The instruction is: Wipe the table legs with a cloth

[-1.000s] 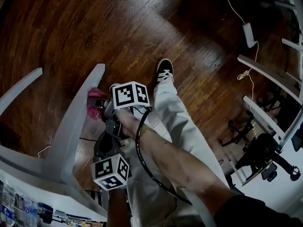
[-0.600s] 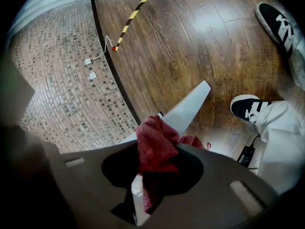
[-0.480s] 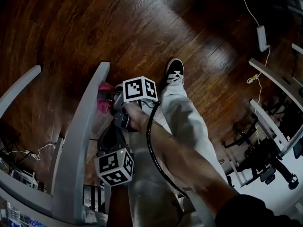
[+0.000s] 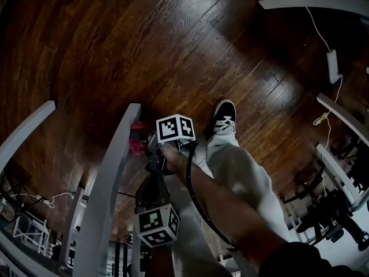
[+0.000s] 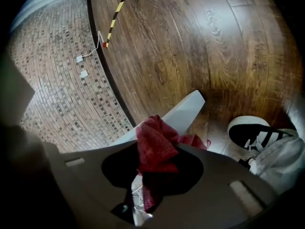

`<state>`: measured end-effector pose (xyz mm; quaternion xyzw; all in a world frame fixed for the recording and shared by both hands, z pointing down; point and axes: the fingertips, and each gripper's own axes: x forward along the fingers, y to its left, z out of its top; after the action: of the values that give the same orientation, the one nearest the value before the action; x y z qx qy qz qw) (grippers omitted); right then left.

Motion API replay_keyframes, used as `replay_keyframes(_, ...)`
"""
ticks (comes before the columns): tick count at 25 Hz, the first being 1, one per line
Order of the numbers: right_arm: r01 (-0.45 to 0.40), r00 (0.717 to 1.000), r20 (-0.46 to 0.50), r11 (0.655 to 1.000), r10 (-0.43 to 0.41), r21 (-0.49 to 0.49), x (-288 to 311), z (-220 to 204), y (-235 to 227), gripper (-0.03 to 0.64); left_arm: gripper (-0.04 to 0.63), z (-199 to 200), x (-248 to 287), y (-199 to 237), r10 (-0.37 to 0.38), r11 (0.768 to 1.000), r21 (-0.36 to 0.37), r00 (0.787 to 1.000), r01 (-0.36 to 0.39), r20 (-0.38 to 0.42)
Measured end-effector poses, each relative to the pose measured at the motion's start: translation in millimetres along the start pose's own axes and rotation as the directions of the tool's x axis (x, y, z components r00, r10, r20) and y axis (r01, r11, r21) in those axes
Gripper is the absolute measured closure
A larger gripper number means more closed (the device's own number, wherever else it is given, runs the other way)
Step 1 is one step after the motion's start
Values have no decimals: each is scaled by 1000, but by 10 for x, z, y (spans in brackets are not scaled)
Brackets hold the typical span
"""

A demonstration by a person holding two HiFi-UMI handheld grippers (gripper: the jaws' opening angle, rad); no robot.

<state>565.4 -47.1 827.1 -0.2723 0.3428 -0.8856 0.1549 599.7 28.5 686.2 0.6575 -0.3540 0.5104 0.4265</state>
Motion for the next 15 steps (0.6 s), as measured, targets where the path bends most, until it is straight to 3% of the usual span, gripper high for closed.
replay_keyframes(8, 92, 996, 22, 993, -90, -72, 292, 503, -641, 528, 593, 4, 451, -115, -78, 997, 13, 997, 78, -22)
replay_keyframes(15, 106, 994, 14, 986, -105, -130, 440, 779, -942, 532, 593, -161, 551, -71, -80, 996, 34, 994, 83, -78)
